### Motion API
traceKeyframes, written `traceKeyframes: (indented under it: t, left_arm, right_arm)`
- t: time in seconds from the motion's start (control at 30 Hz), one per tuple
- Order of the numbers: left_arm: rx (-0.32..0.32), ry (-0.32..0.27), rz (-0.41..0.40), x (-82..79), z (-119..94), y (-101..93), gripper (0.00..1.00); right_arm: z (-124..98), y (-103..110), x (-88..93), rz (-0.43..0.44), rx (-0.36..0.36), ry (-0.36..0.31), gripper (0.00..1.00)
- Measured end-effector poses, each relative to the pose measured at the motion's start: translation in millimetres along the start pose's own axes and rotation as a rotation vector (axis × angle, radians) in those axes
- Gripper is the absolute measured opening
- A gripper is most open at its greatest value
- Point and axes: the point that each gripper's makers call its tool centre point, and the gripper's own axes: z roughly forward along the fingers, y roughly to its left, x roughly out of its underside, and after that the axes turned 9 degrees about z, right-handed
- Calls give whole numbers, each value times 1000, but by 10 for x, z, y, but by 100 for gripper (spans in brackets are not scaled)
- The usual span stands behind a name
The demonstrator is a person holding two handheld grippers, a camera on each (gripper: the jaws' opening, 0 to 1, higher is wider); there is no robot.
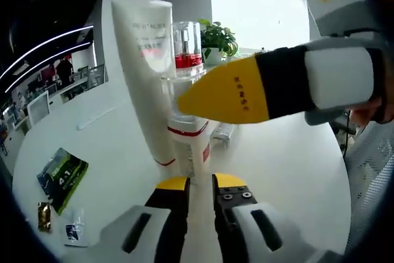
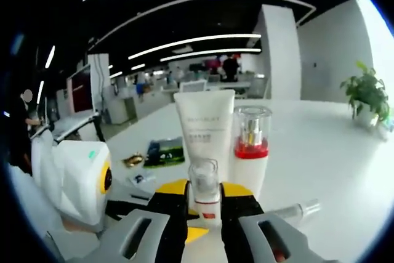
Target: Arrange the skincare products in the storage area until every visible bottle or jar stands upright without overlapping.
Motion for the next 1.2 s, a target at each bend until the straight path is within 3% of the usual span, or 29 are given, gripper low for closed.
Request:
traceKeyframes:
  t: [0.43, 0.77, 0.97, 1.2]
  left_arm:
    - [-31, 6, -5, 7, -23, 100, 14]
    - [-47, 14, 2, -9, -87, 108, 14]
    - [-52, 16, 12, 3, -158, 67, 15]
    - [-53, 19, 20, -27, -92, 17, 14]
  right_arm:
    - [3, 0, 32, 6, 1, 16, 14]
    - [-46, -75, -102, 28, 9, -8, 20]
    - [-115, -163, -229, 28, 8, -32, 14]
    - [-63, -124, -105, 40, -15, 9, 16]
